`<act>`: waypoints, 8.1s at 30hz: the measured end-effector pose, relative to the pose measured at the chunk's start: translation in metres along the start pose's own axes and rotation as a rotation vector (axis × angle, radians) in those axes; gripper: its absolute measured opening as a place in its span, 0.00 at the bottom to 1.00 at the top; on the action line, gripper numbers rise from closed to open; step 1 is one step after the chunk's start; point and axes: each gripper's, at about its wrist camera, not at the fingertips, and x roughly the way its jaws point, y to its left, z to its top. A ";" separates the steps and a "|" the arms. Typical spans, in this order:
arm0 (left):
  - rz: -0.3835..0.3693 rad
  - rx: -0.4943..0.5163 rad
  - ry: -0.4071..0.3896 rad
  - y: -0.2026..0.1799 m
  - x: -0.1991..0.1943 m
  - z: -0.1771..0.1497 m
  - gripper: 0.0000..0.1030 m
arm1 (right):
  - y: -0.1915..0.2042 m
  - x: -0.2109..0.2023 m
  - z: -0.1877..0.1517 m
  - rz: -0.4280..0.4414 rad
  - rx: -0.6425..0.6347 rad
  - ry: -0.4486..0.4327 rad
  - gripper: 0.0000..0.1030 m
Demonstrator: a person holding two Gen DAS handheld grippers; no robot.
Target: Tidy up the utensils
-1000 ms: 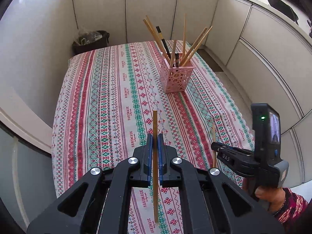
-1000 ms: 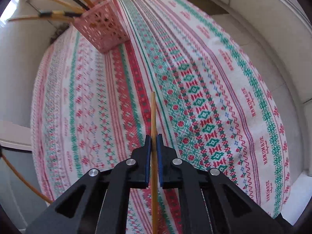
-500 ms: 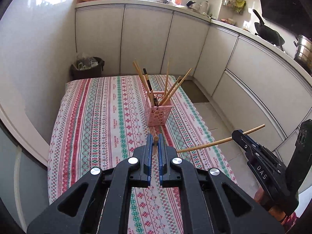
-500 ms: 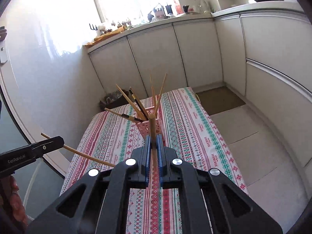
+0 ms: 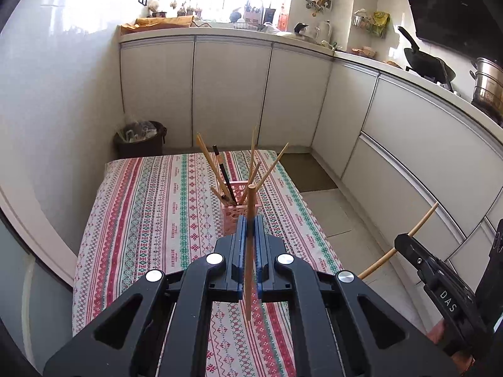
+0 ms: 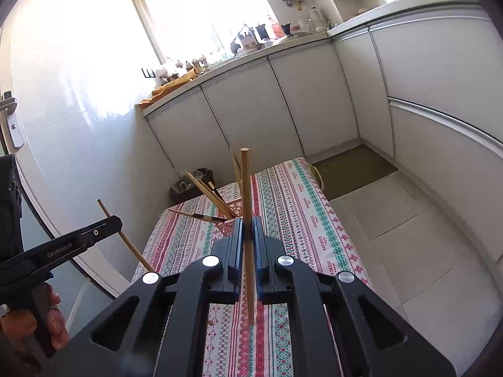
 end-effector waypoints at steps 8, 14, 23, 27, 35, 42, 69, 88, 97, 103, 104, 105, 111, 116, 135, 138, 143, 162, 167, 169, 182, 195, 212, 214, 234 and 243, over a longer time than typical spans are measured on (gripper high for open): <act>-0.004 0.006 -0.019 -0.026 0.011 0.015 0.04 | -0.031 0.001 0.004 -0.019 0.037 0.007 0.06; 0.006 0.007 -0.035 -0.043 0.019 0.028 0.04 | -0.056 0.004 0.005 -0.033 0.062 0.024 0.06; 0.062 0.008 -0.138 -0.057 0.021 0.089 0.04 | -0.085 0.010 0.008 -0.038 0.083 0.043 0.06; 0.142 0.024 -0.186 -0.057 0.027 0.128 0.04 | -0.090 0.014 0.011 -0.015 0.090 0.055 0.06; 0.250 0.038 -0.161 -0.049 0.085 0.157 0.04 | -0.100 0.023 0.013 -0.020 0.092 0.082 0.06; 0.257 -0.011 -0.073 -0.027 0.128 0.142 0.08 | -0.104 0.030 0.013 -0.050 0.089 0.099 0.06; 0.318 -0.128 -0.128 0.067 0.004 0.057 0.57 | 0.053 0.158 0.149 0.057 -0.052 -0.134 0.06; 0.304 -0.132 -0.188 0.036 -0.037 0.051 0.85 | 0.054 0.085 0.124 -0.061 -0.148 -0.097 0.20; 0.357 -0.050 -0.212 -0.020 -0.086 0.029 0.93 | 0.031 0.001 0.078 -0.119 -0.106 -0.078 0.55; 0.363 -0.047 -0.211 -0.042 -0.107 -0.003 0.93 | 0.011 -0.049 0.048 -0.179 -0.038 -0.061 0.81; 0.358 -0.051 -0.207 -0.045 -0.110 -0.009 0.93 | 0.010 -0.056 0.044 -0.190 -0.033 -0.063 0.82; 0.357 -0.054 -0.204 -0.047 -0.113 -0.013 0.93 | 0.008 -0.063 0.039 -0.206 -0.029 -0.066 0.85; 0.410 -0.037 -0.225 -0.062 -0.138 -0.038 0.93 | 0.003 -0.099 0.014 -0.280 -0.028 -0.081 0.93; 0.485 -0.001 -0.249 -0.074 -0.157 -0.055 0.93 | 0.006 -0.129 -0.007 -0.380 -0.037 -0.146 0.93; 0.437 -0.068 -0.254 -0.083 -0.208 -0.079 0.93 | 0.016 -0.188 -0.037 -0.383 -0.061 -0.051 0.93; 0.422 -0.056 -0.250 -0.087 -0.209 -0.081 0.93 | 0.019 -0.193 -0.037 -0.378 -0.059 -0.060 0.93; 0.416 -0.058 -0.238 -0.087 -0.206 -0.082 0.93 | 0.021 -0.195 -0.036 -0.378 -0.041 -0.071 0.93; 0.411 -0.060 -0.205 -0.086 -0.193 -0.078 0.93 | 0.013 -0.180 -0.033 -0.391 -0.030 -0.032 0.93; 0.412 -0.063 -0.202 -0.085 -0.192 -0.078 0.93 | 0.012 -0.178 -0.034 -0.386 -0.025 -0.014 0.93; 0.412 -0.067 -0.202 -0.084 -0.192 -0.077 0.93 | 0.011 -0.177 -0.033 -0.382 -0.021 -0.010 0.93; 0.419 -0.080 -0.205 -0.079 -0.194 -0.077 0.93 | 0.013 -0.180 -0.035 -0.368 -0.018 -0.003 0.93; 0.423 -0.082 -0.205 -0.077 -0.195 -0.078 0.93 | 0.012 -0.181 -0.035 -0.357 -0.007 0.011 0.93; 0.426 -0.079 -0.199 -0.081 -0.195 -0.079 0.93 | 0.012 -0.182 -0.036 -0.352 -0.003 0.017 0.93; 0.432 -0.076 -0.200 -0.082 -0.195 -0.079 0.93 | 0.012 -0.182 -0.035 -0.351 -0.002 0.016 0.93; 0.410 -0.030 -0.236 -0.088 -0.196 -0.081 0.75 | 0.016 -0.186 -0.028 -0.334 0.012 0.004 0.93; 0.400 -0.010 -0.235 -0.096 -0.198 -0.081 0.93 | 0.018 -0.186 -0.022 -0.331 0.016 -0.018 0.93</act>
